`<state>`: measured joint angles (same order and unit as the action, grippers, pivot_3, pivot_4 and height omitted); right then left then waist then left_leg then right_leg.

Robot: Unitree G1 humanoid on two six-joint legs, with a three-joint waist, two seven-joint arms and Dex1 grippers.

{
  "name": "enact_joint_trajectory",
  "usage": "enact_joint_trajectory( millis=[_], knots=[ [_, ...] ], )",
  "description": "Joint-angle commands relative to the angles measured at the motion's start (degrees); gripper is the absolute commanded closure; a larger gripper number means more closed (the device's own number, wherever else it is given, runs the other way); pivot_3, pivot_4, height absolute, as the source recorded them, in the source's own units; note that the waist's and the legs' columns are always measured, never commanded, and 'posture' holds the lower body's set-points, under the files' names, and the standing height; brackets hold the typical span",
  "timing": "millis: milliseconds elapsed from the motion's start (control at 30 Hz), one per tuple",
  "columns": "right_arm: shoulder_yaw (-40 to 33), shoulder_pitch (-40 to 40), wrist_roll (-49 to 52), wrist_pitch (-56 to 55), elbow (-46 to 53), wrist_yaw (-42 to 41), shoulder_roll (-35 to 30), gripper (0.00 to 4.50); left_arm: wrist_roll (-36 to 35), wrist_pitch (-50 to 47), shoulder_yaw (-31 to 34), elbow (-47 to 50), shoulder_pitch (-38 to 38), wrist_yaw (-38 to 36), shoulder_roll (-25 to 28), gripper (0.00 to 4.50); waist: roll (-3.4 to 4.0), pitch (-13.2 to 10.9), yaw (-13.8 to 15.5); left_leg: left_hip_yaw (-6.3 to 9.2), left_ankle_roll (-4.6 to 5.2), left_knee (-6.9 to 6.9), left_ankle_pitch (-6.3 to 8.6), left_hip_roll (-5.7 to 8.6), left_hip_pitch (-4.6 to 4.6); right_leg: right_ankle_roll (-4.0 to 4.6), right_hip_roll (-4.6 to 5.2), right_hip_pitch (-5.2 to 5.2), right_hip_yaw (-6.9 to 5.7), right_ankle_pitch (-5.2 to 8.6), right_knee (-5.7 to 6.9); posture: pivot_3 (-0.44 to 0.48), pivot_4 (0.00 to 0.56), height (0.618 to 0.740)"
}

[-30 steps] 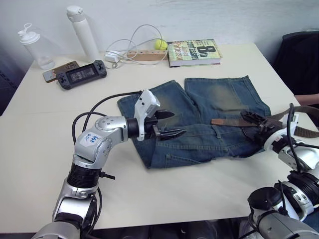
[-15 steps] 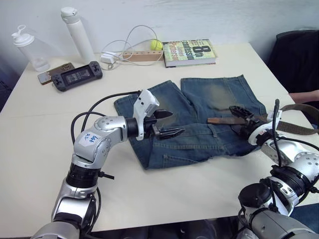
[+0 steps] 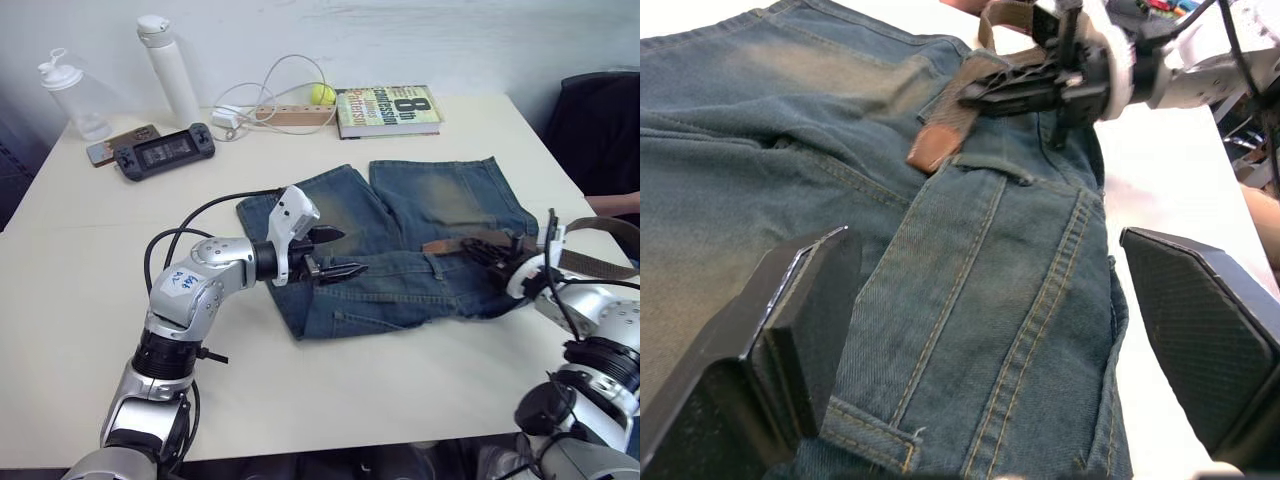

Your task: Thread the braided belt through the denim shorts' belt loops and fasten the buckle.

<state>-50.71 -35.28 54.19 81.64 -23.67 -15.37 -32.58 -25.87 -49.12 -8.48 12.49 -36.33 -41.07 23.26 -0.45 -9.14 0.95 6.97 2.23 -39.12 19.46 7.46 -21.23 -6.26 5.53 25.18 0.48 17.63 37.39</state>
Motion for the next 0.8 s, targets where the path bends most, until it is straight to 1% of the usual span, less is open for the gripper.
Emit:
enact_joint_trajectory(
  millis=[33,133,233,300,367,433,600,800],
  knots=[
    [1.1,0.1,2.5,2.0,-1.1,-6.6,-5.6,4.48,-0.1,1.3,-0.3,1.3,-0.6,-0.9,0.3,0.0,0.01,0.0,0.0,0.0,0.0,0.02,0.0,-0.02,0.0,0.0,-0.02,0.01,0.0,0.0,-0.02,0.0,0.15,0.74],
    [2.2,-0.1,1.8,0.6,-3.9,-10.0,-8.1,4.48,-0.3,1.5,-0.2,1.4,-1.0,-1.4,0.7,0.0,0.0,0.0,-0.1,-0.04,-0.01,0.02,0.0,-0.08,0.01,0.0,-0.07,-0.01,0.01,0.0,-0.07,0.0,0.15,0.74],
    [1.3,-0.8,1.3,-2.3,-7.2,-10.3,-8.5,4.48,-0.4,1.4,0.1,1.6,-1.3,-1.7,0.9,0.0,0.0,0.0,-0.1,-0.06,-0.01,0.02,0.0,-0.1,0.01,0.0,-0.07,-0.01,0.01,0.0,-0.05,0.0,0.15,0.74],
    [2.9,0.5,1.7,-1.7,-6.0,-12.0,-8.4,4.48,-0.4,1.4,0.2,1.7,-1.2,-1.7,1.0,0.0,0.01,0.0,-0.1,-0.07,-0.01,0.02,0.0,-0.09,0.0,0.0,-0.06,0.0,0.02,0.0,-0.05,0.0,0.15,0.74],
    [4.5,2.1,2.3,0.3,-4.1,-12.6,-7.6,4.48,-0.5,1.3,0.3,2.0,-1.0,-1.6,1.2,0.0,0.0,0.0,0.1,-0.07,-0.01,0.02,0.0,-0.09,0.0,0.0,-0.06,0.0,0.02,0.0,-0.07,0.0,0.15,0.74],
    [4.4,3.0,3.1,1.8,-3.2,-11.8,-6.3,4.48,-0.6,1.2,0.4,2.3,-0.6,-1.6,1.3,0.0,0.0,0.0,0.3,-0.06,-0.01,0.02,0.0,-0.09,0.0,0.0,-0.06,0.0,0.01,0.0,-0.08,0.0,0.15,0.74],
    [5.6,5.2,2.4,1.3,-1.1,-11.7,-4.7,4.48,-0.6,1.3,0.3,2.2,-0.6,-1.7,1.6,0.0,0.01,0.0,0.4,-0.05,-0.01,0.01,0.0,-0.09,0.0,0.0,-0.06,0.0,0.01,0.0,-0.07,0.0,0.15,0.74],
    [4.8,5.0,4.0,2.5,-0.2,-10.7,-1.7,4.48,-0.6,1.6,0.3,1.7,-1.2,-1.8,1.6,0.0,0.01,0.0,0.3,-0.05,-0.02,0.01,0.0,-0.1,0.0,0.0,-0.07,0.0,0.0,0.0,-0.07,0.0,0.15,0.74]
  ],
)
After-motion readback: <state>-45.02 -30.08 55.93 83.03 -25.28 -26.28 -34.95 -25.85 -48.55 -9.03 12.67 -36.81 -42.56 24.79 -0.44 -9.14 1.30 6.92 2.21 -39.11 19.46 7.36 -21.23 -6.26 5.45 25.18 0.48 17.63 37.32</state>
